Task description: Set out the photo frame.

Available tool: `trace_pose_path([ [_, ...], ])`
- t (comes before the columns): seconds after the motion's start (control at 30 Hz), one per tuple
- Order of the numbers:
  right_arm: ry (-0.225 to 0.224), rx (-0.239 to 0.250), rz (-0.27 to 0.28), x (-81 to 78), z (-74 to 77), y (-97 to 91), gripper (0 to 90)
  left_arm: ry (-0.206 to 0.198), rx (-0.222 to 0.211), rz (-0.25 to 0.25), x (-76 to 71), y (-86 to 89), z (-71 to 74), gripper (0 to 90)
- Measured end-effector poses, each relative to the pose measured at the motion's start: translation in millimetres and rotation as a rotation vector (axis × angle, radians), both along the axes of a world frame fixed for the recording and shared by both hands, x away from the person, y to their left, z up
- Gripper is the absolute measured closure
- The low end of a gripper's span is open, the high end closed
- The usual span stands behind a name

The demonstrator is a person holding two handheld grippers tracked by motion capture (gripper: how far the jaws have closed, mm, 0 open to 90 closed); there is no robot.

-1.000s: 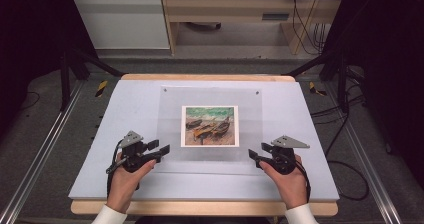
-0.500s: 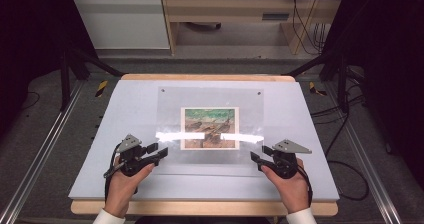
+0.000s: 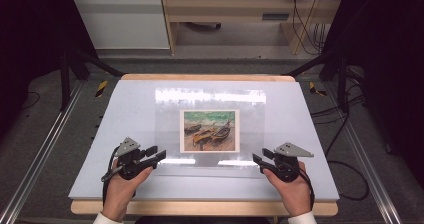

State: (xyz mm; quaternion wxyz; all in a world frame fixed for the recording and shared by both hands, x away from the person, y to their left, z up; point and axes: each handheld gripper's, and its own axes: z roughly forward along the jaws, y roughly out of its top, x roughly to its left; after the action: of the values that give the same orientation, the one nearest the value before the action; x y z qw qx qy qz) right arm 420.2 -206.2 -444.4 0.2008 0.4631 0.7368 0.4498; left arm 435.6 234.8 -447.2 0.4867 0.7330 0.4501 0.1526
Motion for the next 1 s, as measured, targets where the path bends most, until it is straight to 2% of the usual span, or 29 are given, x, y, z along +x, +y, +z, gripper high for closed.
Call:
trace_pose_path([
  [1.0, -0.002, -0.020, 0.000, -14.8, -2.3, -2.8, 66.0, -0.002, 0.051, -0.015, -13.4, 2.1, -0.3, 62.7],
])
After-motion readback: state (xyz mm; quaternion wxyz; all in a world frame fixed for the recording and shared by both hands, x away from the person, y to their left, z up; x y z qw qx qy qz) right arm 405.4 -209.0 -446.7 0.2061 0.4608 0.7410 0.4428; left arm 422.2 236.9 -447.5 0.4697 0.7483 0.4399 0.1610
